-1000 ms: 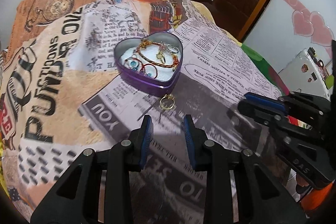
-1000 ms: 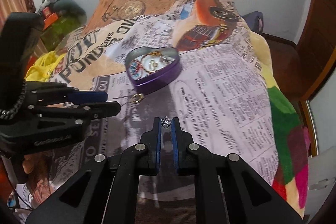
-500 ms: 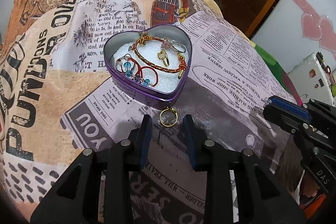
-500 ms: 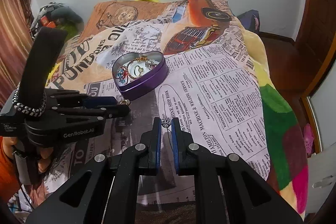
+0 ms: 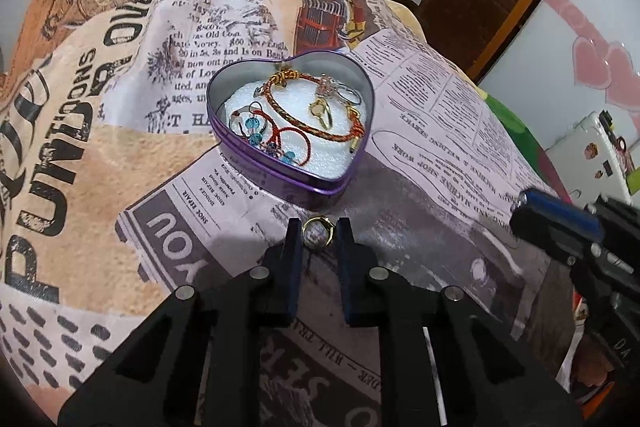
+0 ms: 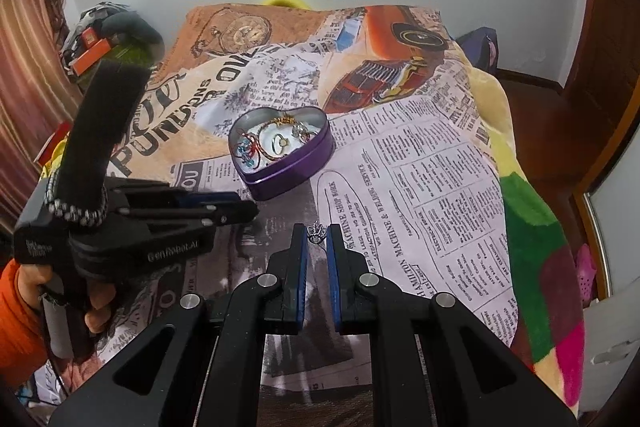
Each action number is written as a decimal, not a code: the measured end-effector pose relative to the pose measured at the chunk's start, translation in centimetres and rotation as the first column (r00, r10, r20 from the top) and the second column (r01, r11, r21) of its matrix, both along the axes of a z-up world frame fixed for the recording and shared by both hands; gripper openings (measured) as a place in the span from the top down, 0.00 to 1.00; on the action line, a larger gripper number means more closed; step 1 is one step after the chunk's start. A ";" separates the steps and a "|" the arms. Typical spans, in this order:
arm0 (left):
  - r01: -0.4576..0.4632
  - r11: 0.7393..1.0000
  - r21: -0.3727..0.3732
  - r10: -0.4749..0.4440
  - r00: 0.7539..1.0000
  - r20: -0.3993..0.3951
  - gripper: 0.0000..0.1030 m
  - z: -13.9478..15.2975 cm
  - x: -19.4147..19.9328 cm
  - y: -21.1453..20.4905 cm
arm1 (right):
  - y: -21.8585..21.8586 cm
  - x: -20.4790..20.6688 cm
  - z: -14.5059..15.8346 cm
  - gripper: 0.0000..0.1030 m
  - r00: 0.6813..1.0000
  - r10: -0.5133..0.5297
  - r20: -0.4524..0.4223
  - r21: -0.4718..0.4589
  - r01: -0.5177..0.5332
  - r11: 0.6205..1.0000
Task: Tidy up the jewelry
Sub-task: 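Grasp a small silver charm with the right tool while the left tool grasps a gold ring, then carry the charm and gold ring with both tools into the heart tin, then open both tools in the tin and raise them away from the bed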
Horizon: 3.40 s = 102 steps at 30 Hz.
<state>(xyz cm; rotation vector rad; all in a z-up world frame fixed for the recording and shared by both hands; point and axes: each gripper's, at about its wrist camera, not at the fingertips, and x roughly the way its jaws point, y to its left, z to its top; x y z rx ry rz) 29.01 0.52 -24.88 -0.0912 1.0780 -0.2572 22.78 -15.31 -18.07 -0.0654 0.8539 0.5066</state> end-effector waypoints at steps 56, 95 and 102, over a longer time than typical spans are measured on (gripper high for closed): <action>0.001 0.999 0.054 -0.009 0.988 0.153 0.84 4.9 -0.8 2.8 | 3.9 3.0 3.8 0.92 0.994 0.033 0.107 -0.027 -0.031 0.999; -0.024 1.000 -0.014 0.026 0.987 0.161 0.83 4.3 4.9 3.5 | 6.6 8.7 -0.5 0.87 0.995 0.080 -0.053 -0.031 -0.082 0.996; -0.057 0.998 -0.012 0.058 0.976 0.209 0.83 7.3 2.9 4.1 | 5.8 7.5 1.7 0.83 0.998 0.064 -0.012 -0.010 -0.065 0.998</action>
